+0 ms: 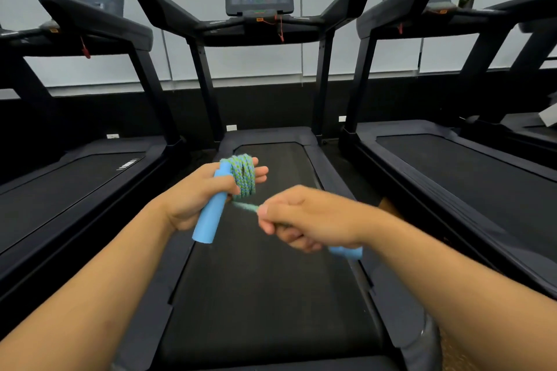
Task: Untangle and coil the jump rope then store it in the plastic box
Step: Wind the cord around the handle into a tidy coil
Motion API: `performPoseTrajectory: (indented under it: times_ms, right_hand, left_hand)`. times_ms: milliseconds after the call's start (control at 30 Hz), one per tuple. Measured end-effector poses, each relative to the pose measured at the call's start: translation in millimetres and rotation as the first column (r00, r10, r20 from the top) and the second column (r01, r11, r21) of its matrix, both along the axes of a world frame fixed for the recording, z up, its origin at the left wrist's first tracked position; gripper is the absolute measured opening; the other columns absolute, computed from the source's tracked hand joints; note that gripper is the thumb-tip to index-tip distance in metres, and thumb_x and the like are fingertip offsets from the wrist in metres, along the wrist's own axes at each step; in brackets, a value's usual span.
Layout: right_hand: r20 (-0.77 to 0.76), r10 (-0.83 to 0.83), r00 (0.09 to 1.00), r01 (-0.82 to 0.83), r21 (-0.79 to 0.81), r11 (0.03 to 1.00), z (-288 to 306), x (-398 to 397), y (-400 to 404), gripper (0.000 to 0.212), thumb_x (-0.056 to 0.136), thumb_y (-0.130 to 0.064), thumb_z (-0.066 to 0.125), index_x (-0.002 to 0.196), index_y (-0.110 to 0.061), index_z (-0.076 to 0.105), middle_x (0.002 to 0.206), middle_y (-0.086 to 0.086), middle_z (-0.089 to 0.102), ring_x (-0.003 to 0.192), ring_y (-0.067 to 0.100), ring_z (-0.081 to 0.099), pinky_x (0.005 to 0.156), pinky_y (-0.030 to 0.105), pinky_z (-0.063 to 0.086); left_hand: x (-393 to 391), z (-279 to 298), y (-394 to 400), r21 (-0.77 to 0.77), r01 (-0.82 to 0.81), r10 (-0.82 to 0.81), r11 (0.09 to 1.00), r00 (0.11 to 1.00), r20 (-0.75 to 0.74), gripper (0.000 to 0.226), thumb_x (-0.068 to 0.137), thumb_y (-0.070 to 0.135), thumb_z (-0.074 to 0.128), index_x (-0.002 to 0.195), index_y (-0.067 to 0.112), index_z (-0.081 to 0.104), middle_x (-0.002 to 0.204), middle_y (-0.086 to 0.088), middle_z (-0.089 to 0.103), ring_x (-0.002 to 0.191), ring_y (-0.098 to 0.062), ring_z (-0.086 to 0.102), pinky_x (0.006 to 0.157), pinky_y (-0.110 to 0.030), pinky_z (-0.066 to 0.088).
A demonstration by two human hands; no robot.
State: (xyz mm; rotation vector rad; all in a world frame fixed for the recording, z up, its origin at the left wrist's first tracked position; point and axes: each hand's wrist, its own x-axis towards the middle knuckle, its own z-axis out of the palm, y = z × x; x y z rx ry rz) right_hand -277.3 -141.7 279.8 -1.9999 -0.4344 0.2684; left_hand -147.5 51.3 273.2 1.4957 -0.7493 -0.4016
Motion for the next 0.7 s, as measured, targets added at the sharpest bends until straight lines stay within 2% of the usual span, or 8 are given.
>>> performPoseTrajectory:
  times_ms: [133, 267, 333, 433, 500, 567, 633, 700]
  right_hand:
    - [0.141, -0.028, 0.990, 0.027, 0.010, 1.000, 38, -7, -16, 0.032, 0.110, -0.024, 0.045, 0.081, -0.015, 0.055, 0.057, -0.006, 0.034, 0.048, 0.011, 0.023, 0.044, 0.024, 0.019]
    - [0.266, -0.102, 0.959, 0.090, 0.058, 0.994, 56, -2, -37, 0.034, 0.110, -0.029, 0.046, 0.080, -0.016, 0.056, 0.057, -0.007, 0.033, 0.048, 0.012, 0.023, 0.045, 0.025, 0.019]
    - [0.286, -0.145, 0.947, 0.119, 0.105, 0.987, 56, 5, -46, 0.035, 0.109, -0.029, 0.047, 0.078, -0.017, 0.056, 0.057, -0.007, 0.032, 0.048, 0.011, 0.023, 0.044, 0.023, 0.021]
    - [0.289, -0.197, 0.937, 0.149, 0.182, 0.972, 51, 17, -56, 0.035, 0.109, -0.030, 0.049, 0.077, -0.018, 0.057, 0.056, -0.006, 0.031, 0.046, 0.010, 0.023, 0.042, 0.021, 0.022]
    - [0.250, -0.231, 0.940, 0.165, 0.259, 0.952, 41, 27, -61, 0.033, 0.107, -0.030, 0.051, 0.077, -0.018, 0.056, 0.056, -0.006, 0.029, 0.044, 0.008, 0.021, 0.041, 0.020, 0.020]
    - [0.198, -0.224, 0.954, 0.154, 0.317, 0.936, 28, 35, -61, 0.032, 0.103, -0.035, 0.054, 0.080, -0.013, 0.056, 0.055, -0.006, 0.028, 0.043, 0.006, 0.021, 0.041, 0.019, 0.019]
    - [0.140, -0.180, 0.974, 0.121, 0.353, 0.928, 14, 39, -57, 0.042, 0.103, -0.035, 0.053, 0.083, 0.002, 0.053, 0.052, -0.007, 0.031, 0.044, 0.008, 0.025, 0.046, 0.022, 0.017]
    - [0.068, -0.126, 0.990, 0.088, 0.403, 0.911, -2, 41, -46, 0.035, 0.108, -0.012, 0.044, 0.078, 0.006, 0.046, 0.045, -0.010, 0.032, 0.041, 0.007, 0.025, 0.047, 0.021, 0.017]
  left_hand:
    - [-11, -3, -7, 0.197, 0.026, -0.040, 0.980, 0.997, 0.064, 0.038, 0.071, 0.001, 0.056, 0.091, 0.021, 0.081, 0.087, 0.004, 0.078, 0.079, -0.011, 0.071, 0.073, -0.021, 0.053]
    - [-32, 2, -13, 0.338, 0.221, -0.250, 0.915, 0.967, 0.046, 0.061, 0.077, -0.007, 0.051, 0.136, 0.004, 0.059, 0.131, -0.010, 0.073, 0.127, -0.023, 0.066, 0.107, -0.027, 0.048]
    - [-39, 5, -16, 0.398, 0.309, -0.362, 0.864, 0.930, 0.063, 0.059, 0.079, -0.008, 0.051, 0.137, -0.002, 0.058, 0.134, -0.014, 0.070, 0.130, -0.028, 0.064, 0.111, -0.033, 0.047]
    - [-52, 12, -21, 0.412, 0.347, -0.417, 0.843, 0.905, 0.091, 0.050, 0.078, -0.003, 0.057, 0.127, -0.012, 0.063, 0.132, -0.023, 0.069, 0.127, -0.041, 0.063, 0.115, -0.054, 0.043]
    - [-60, 18, -23, 0.380, 0.363, -0.425, 0.851, 0.901, 0.089, 0.039, 0.077, -0.006, 0.056, 0.111, -0.003, 0.074, 0.116, -0.014, 0.077, 0.111, -0.029, 0.073, 0.103, -0.040, 0.054]
    - [-63, 22, -22, 0.339, 0.361, -0.401, 0.869, 0.914, 0.056, 0.016, 0.069, -0.002, 0.063, 0.082, 0.000, 0.073, 0.080, -0.003, 0.073, 0.072, -0.013, 0.069, 0.069, -0.021, 0.052]
    - [-64, 25, -22, 0.258, 0.344, -0.368, 0.903, 0.928, 0.049, 0.039, 0.062, 0.009, 0.069, 0.084, -0.019, 0.055, 0.068, -0.021, 0.054, 0.059, -0.025, 0.053, 0.054, -0.024, 0.037]
    - [-61, 27, -23, 0.140, 0.352, -0.357, 0.926, 0.934, 0.019, 0.048, 0.061, 0.009, 0.068, 0.095, -0.022, 0.057, 0.078, -0.030, 0.056, 0.066, -0.033, 0.054, 0.053, -0.023, 0.040]
